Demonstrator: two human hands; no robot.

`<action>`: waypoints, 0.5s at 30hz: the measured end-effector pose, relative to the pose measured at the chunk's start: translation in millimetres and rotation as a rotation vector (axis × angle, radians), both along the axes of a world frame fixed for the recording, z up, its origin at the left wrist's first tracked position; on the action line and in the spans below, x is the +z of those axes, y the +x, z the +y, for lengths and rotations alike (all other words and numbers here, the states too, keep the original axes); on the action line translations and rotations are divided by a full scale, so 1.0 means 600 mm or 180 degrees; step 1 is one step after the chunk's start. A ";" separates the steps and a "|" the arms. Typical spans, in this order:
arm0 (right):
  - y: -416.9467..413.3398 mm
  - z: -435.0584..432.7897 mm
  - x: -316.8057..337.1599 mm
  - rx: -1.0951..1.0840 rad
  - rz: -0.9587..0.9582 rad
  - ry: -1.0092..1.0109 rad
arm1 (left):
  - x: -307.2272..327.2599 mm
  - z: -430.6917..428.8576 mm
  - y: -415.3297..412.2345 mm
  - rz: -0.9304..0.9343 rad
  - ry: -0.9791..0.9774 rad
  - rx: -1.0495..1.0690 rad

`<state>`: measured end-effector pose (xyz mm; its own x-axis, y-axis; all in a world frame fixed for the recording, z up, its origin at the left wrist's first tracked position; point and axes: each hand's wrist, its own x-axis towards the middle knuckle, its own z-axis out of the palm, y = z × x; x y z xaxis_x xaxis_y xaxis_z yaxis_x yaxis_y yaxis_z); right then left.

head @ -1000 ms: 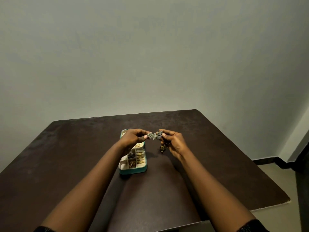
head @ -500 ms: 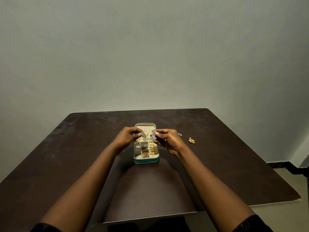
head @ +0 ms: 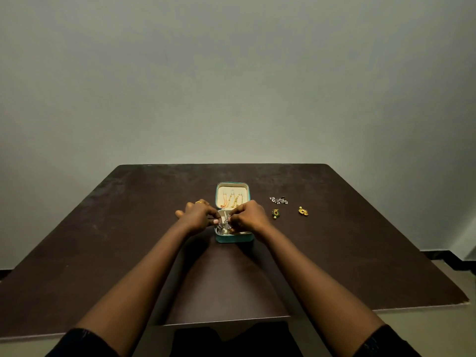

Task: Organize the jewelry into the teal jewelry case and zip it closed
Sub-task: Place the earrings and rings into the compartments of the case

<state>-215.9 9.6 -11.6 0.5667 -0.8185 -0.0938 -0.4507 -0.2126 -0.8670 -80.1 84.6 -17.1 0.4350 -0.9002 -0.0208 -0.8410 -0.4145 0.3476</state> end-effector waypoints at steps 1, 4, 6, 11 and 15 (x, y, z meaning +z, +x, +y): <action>0.002 0.002 -0.001 0.0008 0.0093 -0.0157 | 0.003 0.002 -0.004 -0.0033 0.0023 -0.0014; 0.009 0.006 -0.003 0.0012 0.0226 -0.0390 | 0.004 0.000 -0.006 -0.0001 0.0114 -0.0016; 0.012 0.006 -0.006 -0.0051 0.0250 -0.0383 | 0.005 -0.002 -0.008 -0.0101 0.0167 -0.0049; 0.021 0.003 -0.008 -0.0153 0.0295 -0.0414 | 0.010 -0.003 -0.005 -0.0073 0.0257 -0.0060; 0.024 0.004 -0.003 -0.0140 0.0371 -0.0387 | 0.014 -0.011 -0.003 0.0057 0.0091 -0.0009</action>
